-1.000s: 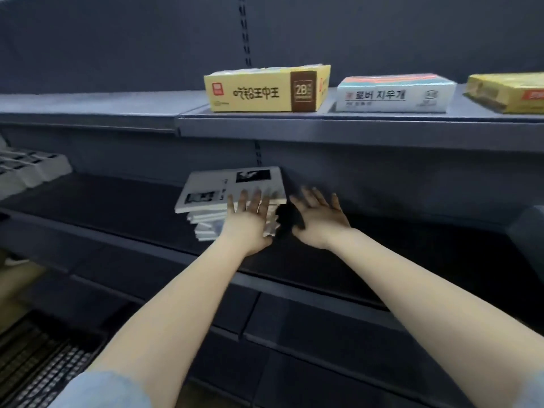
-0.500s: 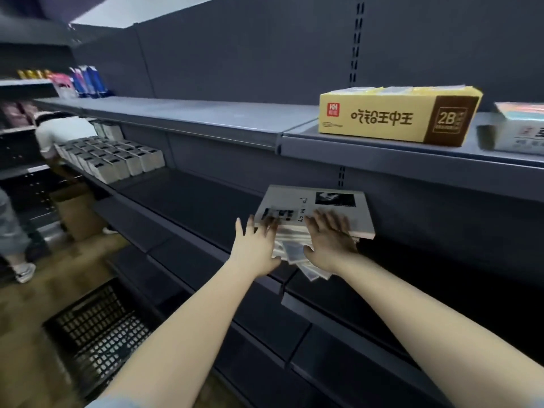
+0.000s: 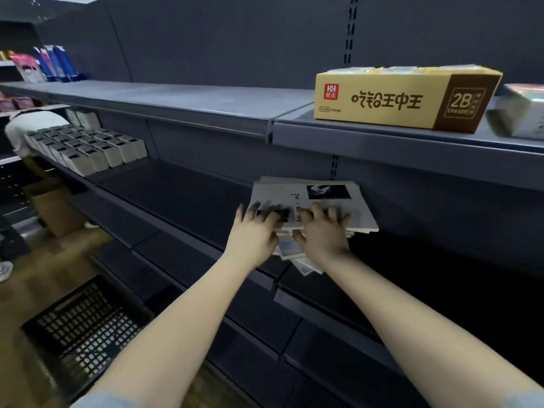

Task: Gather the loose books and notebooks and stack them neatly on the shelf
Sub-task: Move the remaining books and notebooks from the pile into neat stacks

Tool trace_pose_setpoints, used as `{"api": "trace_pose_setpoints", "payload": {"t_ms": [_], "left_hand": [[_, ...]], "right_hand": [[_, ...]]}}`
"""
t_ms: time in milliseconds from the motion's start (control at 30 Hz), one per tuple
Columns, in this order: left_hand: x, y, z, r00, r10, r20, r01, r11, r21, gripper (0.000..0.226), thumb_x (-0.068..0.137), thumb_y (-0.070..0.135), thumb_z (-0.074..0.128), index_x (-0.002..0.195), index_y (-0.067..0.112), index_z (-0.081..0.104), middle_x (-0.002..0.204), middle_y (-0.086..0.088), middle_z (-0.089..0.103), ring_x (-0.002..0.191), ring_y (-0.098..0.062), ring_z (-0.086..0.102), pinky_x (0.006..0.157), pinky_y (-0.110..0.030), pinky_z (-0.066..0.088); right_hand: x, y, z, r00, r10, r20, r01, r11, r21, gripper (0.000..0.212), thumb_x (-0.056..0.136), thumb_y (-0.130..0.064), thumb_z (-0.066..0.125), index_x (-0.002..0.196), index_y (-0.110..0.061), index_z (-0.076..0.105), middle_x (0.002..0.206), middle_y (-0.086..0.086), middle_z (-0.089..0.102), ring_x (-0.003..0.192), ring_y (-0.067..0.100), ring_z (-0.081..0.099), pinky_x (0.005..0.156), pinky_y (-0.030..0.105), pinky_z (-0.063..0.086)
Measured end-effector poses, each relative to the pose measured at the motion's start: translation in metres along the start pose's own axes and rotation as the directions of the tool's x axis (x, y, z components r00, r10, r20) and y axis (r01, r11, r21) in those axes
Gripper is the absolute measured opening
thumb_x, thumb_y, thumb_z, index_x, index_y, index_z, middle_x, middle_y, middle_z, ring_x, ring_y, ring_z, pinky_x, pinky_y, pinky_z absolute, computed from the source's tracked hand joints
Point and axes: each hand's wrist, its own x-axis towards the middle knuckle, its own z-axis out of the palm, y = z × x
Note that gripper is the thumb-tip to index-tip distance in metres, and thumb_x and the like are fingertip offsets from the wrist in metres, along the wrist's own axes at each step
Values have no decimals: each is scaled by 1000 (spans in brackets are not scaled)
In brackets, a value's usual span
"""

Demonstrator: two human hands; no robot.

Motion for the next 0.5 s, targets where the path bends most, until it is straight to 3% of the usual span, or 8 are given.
{"api": "trace_pose_setpoints", "payload": {"t_ms": [67,233,400,500], "left_hand": [[1,-3,-3,999,25,-40,-27,999,-47,34,64,9,72,97,12,70,100,-7,72,105,-37,62,89,-49,47],[-9,7,-17,997,73,23,-68,983,-168,46,84,11,49,126,26,58,120,4,64,115,-22,54,88,-30,44],[-18,20,-30,978,158,138,-108,943,-315,53,81,9,49,131,27,53,126,8,59,117,-16,53,86,-24,45],[-21,24,-28,967,175,183,-127,961,-246,53,88,12,45,139,26,44,142,7,46,130,-13,41,96,-23,41]], "right_hand": [[-2,9,-1,998,-53,-27,53,999,6,45,94,-39,42,136,-22,42,136,3,39,119,34,36,105,51,26],[-12,38,-6,976,-191,-102,200,976,90,40,96,-26,45,136,-25,48,136,-3,50,125,24,42,106,35,25],[-31,70,-18,969,-233,-84,247,934,260,41,94,-9,50,132,-21,54,141,0,49,132,19,39,108,18,17],[-44,84,-26,977,-215,-1,210,953,220,50,92,-4,46,138,-21,46,148,0,39,137,19,30,111,22,16]]}}
